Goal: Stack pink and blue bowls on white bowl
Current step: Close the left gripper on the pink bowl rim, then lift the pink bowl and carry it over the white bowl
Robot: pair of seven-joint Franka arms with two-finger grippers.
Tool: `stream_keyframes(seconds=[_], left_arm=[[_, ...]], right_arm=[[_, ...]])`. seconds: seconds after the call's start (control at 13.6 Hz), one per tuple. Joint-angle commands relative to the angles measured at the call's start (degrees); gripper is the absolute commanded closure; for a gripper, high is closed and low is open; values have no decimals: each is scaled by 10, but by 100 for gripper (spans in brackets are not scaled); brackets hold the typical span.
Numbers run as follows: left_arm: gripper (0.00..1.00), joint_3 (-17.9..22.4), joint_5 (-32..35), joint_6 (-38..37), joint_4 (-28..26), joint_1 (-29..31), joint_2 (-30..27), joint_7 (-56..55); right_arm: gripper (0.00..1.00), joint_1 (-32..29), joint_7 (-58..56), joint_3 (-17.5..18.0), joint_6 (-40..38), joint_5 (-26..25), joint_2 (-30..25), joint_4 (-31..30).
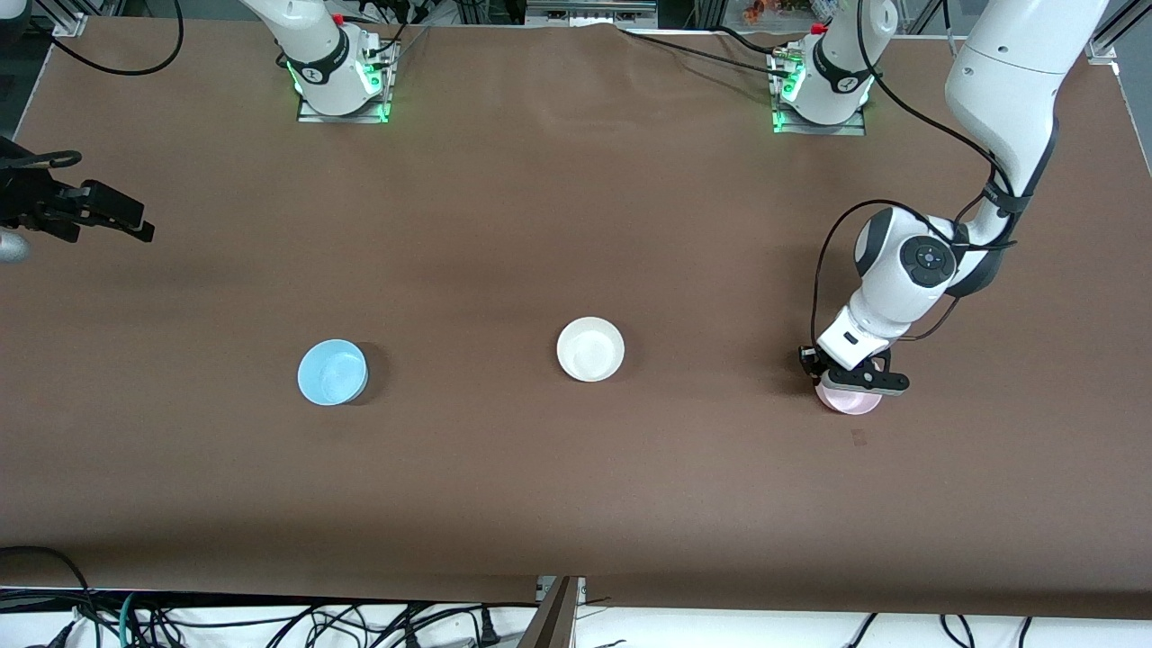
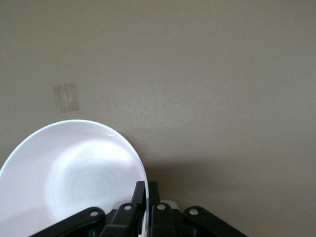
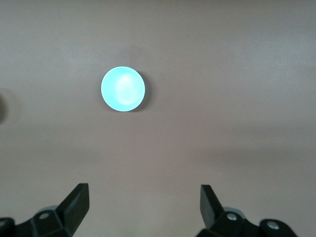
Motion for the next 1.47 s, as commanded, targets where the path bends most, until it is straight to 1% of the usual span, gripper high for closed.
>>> stream_keyframes(seconds=[0.0, 0.07, 0.22, 0.44, 0.59, 0.88, 1.18, 1.4], left_arm=[[100, -1, 20, -2, 7, -1, -8, -12], [100, -3, 20, -8, 12, -1, -13, -17], [100, -7, 20, -50, 32, -5, -23, -43], [100, -8, 20, -118, 57, -29, -45, -81], [100, -17, 19, -159, 66, -48, -62, -118], [100, -18, 19, -241, 105, -98, -79, -208], [100, -22, 18, -301, 151, -153, -80, -303], [100, -22, 15, -328, 184, -198, -75, -381]], right_arm=[[1, -2, 0, 0, 0, 3, -1, 3], [1, -2, 0, 0, 0, 4, -1, 3], [1, -2, 0, 0, 0, 4, -1, 3], [1, -2, 0, 0, 0, 5, -1, 3], [1, -2, 0, 0, -1, 5, -1, 3], [1, -2, 1, 1, -1, 7, -1, 3], [1, -2, 1, 1, 0, 7, -1, 3], [1, -2, 1, 1, 0, 7, -1, 3]])
